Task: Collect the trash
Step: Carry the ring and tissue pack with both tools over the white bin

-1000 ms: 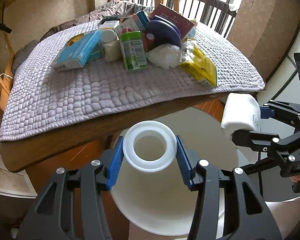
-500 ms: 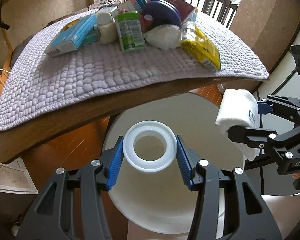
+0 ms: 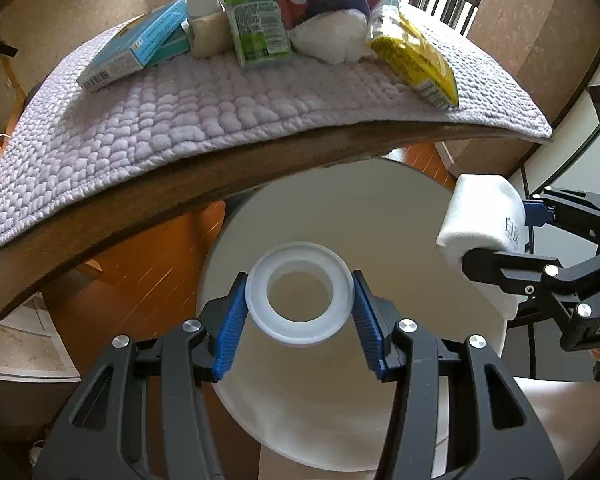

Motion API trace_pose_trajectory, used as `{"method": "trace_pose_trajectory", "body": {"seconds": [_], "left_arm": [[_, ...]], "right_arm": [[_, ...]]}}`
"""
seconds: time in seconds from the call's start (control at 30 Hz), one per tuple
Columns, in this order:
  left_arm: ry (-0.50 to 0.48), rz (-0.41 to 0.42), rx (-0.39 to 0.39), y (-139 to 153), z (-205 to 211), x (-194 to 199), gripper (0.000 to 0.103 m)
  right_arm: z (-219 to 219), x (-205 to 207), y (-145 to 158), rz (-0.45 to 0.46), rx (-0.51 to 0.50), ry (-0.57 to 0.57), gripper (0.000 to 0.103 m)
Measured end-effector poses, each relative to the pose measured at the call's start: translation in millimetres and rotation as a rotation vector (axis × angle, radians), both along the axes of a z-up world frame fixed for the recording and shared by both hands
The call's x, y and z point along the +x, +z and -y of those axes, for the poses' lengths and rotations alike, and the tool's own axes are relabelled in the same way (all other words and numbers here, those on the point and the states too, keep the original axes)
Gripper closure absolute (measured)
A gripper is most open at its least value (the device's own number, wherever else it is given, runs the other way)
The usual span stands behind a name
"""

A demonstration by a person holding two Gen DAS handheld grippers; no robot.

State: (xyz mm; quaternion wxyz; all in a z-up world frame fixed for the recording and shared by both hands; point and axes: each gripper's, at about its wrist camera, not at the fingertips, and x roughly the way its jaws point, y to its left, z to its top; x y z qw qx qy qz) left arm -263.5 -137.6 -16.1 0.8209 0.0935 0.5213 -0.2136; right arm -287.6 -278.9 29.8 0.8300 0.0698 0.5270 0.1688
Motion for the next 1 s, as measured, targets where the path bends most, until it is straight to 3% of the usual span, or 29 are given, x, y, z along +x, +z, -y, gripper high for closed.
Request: {"method": "trace_pose_trajectory", "body": {"seconds": [1.0], "left_arm": [[0.002,-0.046,0.044,-44,4,5,0.051]], "right_arm": [[-42,-25,-88,-0.054,-0.023,-0.023,0.041]]}}
